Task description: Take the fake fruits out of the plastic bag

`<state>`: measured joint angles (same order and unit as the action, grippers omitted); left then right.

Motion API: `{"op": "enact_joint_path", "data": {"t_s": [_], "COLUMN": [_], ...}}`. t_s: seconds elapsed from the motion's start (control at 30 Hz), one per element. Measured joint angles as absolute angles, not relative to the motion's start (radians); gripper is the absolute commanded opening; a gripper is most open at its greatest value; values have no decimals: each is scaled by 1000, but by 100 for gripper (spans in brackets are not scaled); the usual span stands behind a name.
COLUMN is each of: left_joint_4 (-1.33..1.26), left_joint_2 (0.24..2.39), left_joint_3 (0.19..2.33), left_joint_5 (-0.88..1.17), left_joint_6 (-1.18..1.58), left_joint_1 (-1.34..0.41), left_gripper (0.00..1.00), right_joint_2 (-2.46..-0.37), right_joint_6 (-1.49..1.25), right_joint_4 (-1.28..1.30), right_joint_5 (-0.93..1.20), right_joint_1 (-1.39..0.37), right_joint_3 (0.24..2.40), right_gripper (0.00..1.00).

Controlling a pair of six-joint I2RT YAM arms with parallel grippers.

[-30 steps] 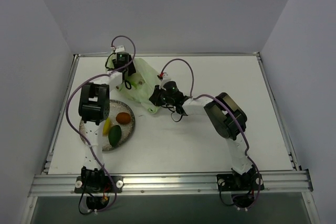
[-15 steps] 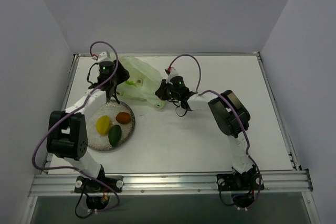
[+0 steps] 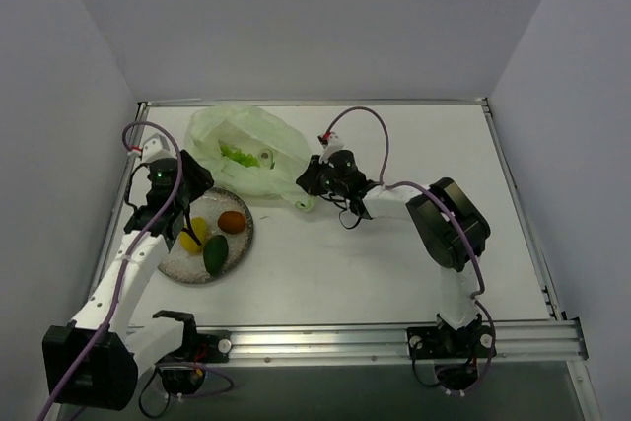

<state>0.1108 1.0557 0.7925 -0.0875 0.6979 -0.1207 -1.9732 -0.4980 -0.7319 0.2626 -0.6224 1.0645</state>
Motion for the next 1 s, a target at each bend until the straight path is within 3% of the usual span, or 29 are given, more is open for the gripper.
{"op": "enact_joint_path", "data": {"t_s": [0.33, 0.63, 0.73, 1.0], "left_joint_4": [183, 154, 152, 160], "left_joint_2": [1172, 1289, 1285, 1215], "left_joint_3": [696, 695, 695, 786], "left_joint_5": [-181, -227, -230, -265], "left_joint_6": [722, 740, 738, 699], "left_joint_1": [-76, -74, -75, -192], "left_gripper": [26, 65, 72, 62], "right_joint_2": [-1964, -1962, -1962, -1962], "right_joint_6": [-498, -498, -498, -500], "right_joint_4": [-742, -745, -745, -746], "right_joint_5": [263, 262, 263, 263], "right_joint_1": [-622, -622, -622, -624], "right_joint_3": [1018, 1013, 1013, 1013], "right_gripper": [0, 0, 0, 0]}}
